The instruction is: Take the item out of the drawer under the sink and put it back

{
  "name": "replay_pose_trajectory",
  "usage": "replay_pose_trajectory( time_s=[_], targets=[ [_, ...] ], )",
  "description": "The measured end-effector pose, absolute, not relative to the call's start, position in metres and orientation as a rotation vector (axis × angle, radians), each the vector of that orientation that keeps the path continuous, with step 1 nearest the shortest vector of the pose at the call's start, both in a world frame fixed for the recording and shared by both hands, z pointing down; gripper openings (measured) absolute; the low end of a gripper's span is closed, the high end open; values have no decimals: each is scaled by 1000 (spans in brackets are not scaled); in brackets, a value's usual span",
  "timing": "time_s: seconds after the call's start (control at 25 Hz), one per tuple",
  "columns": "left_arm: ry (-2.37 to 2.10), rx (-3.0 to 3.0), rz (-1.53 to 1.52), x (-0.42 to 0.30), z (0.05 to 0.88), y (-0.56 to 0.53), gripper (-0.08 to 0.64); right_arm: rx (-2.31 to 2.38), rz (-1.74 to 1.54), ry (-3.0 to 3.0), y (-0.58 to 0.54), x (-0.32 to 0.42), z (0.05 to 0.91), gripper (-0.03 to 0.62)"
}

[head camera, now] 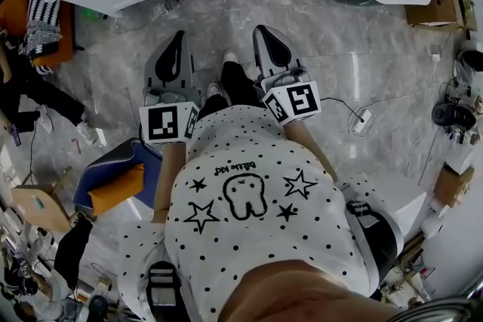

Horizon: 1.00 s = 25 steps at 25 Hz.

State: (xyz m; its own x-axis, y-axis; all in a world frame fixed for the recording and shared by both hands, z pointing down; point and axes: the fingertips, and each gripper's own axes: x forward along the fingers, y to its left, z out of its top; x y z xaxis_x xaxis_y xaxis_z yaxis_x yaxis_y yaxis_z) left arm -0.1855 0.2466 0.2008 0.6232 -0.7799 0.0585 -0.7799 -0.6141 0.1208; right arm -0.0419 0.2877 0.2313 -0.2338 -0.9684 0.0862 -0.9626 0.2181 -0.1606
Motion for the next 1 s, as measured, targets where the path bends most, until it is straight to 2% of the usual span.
replay_pose_trajectory(
  time_s=[0.4, 1.0],
  targets=[
    [-1368, 2710, -32, -130, 193, 190, 3, -1856, -258, 2476, 224, 13, 226, 13],
    [-1350, 2685, 0, -118, 206, 165, 3, -1859, -294, 2467, 203, 32, 237, 14]
  ],
)
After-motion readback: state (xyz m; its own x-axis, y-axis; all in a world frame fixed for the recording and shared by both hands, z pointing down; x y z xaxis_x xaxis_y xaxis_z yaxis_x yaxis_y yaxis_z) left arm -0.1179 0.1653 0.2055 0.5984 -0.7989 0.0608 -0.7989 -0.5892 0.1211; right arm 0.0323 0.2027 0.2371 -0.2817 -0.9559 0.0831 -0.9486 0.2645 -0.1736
